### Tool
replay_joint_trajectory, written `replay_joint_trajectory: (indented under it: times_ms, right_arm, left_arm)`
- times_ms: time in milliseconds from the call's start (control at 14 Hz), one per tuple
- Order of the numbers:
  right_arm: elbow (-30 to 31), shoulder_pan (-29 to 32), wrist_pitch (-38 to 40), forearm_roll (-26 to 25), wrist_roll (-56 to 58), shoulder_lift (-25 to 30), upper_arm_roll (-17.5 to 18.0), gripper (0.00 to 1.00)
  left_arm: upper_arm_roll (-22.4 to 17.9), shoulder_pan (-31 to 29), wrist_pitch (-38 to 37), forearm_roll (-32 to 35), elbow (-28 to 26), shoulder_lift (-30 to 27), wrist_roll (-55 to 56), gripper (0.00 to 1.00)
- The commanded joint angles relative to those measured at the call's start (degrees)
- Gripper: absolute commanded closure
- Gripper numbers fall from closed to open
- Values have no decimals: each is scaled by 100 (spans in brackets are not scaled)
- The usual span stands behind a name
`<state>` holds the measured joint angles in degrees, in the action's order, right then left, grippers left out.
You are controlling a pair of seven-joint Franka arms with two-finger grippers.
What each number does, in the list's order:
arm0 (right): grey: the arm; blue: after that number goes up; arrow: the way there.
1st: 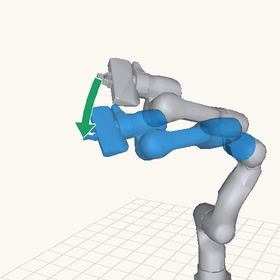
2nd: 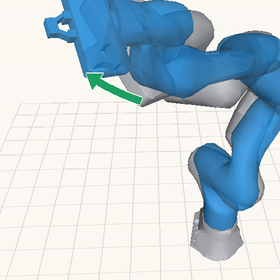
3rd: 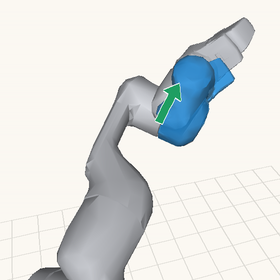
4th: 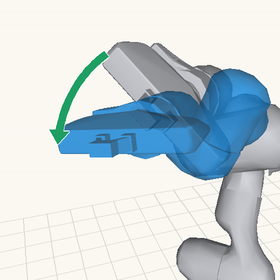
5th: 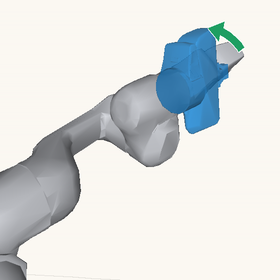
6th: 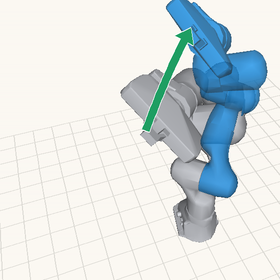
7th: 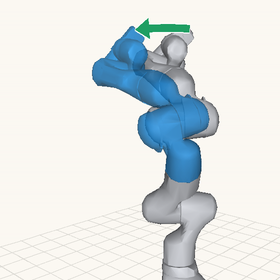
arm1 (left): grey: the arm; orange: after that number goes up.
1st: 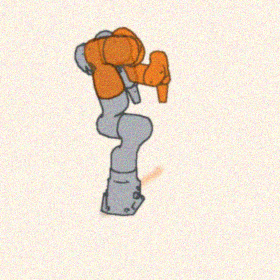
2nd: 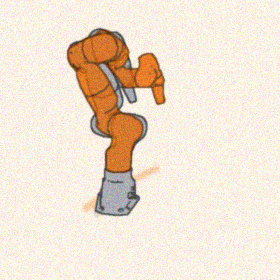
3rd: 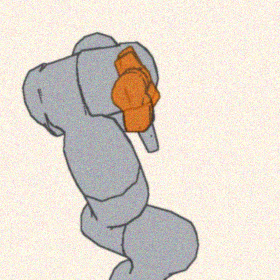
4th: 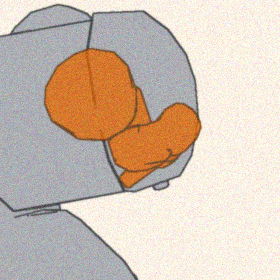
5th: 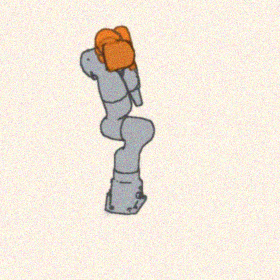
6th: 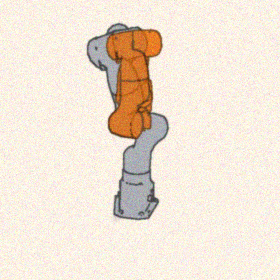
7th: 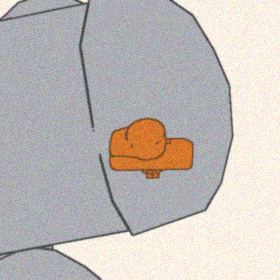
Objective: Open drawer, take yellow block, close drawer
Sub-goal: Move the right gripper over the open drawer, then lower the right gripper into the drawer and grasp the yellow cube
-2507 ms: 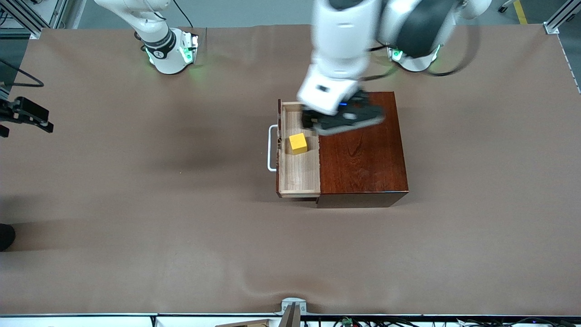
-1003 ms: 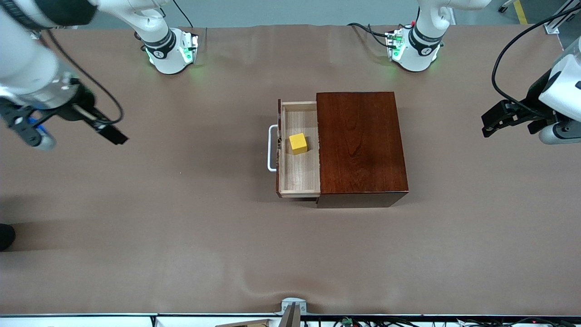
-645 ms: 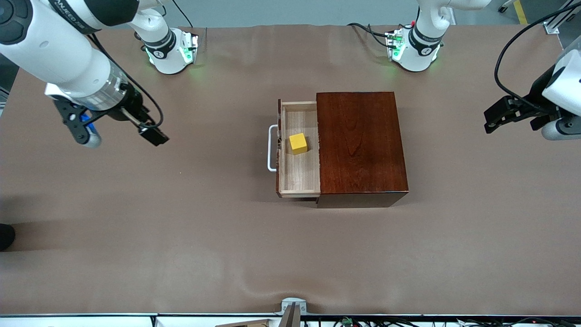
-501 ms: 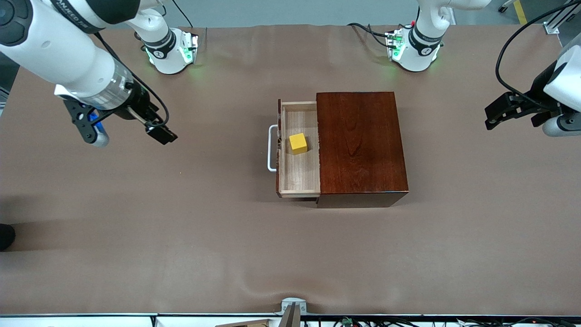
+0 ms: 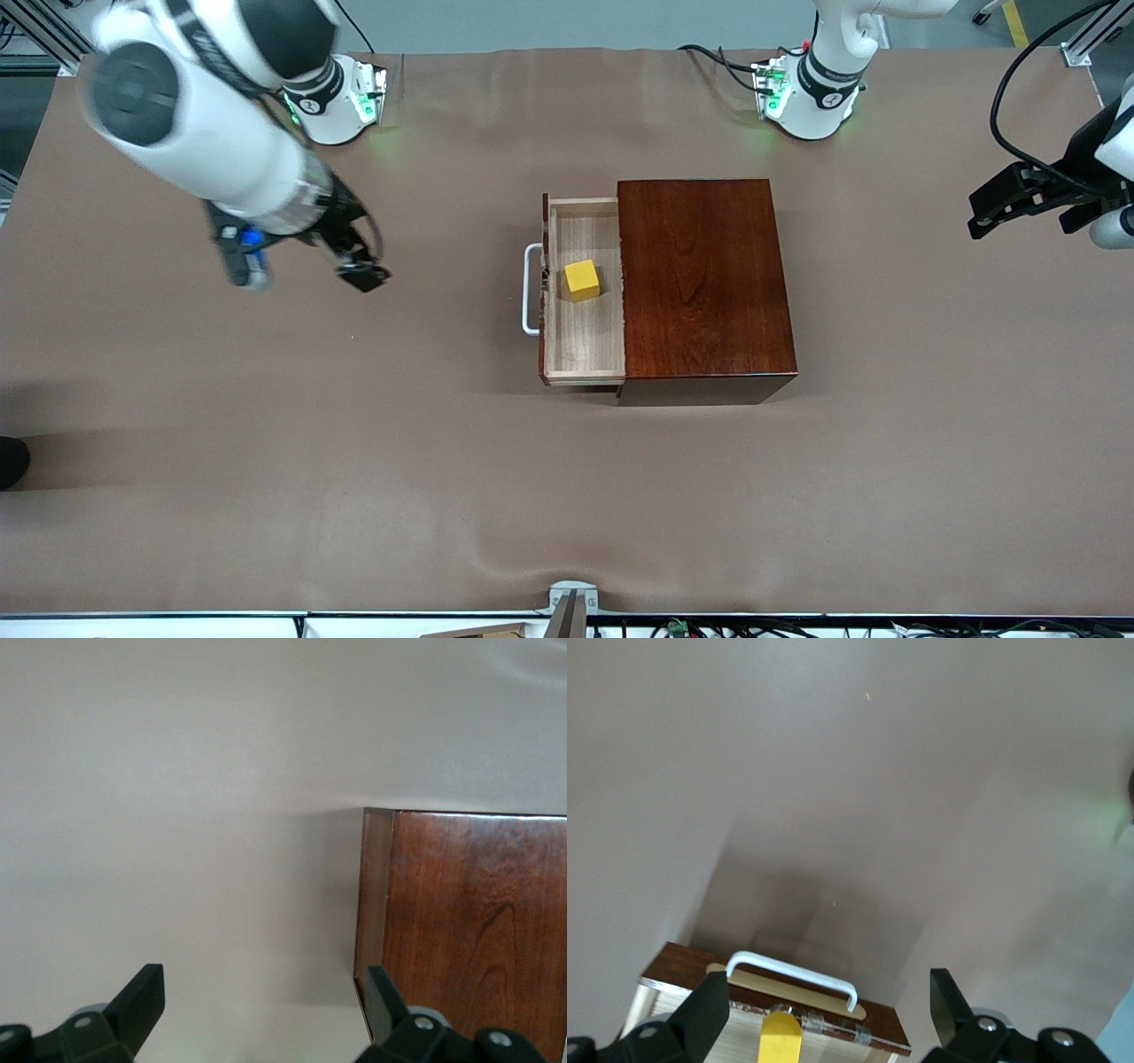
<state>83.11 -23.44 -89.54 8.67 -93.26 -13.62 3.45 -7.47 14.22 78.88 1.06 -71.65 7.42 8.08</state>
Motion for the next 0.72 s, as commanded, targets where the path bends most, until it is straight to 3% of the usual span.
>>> replay_joint_trajectory:
  times_ms: [0,143,287,645]
  right_arm:
    - [-93,-475,-299,21,-682,-333,-37,0]
    - [-84,-765,-704,21,-1218,-562,-37,0]
    - [-84,-1020,-1204,82,-1439,-756,-37,0]
    - [-84,-1391,-2137,152,-2784,-1265,-37,0]
  left_arm:
    - [375,-470,-171,-80,-357,-292,-367,0]
    - [920,-955,-49,-80,-700,-495,-403,0]
    - [1167,-1219,179,-80,-1112,-740,-412,0]
    - [1432,-1483,583,-176,-2132,-1426,-342,0]
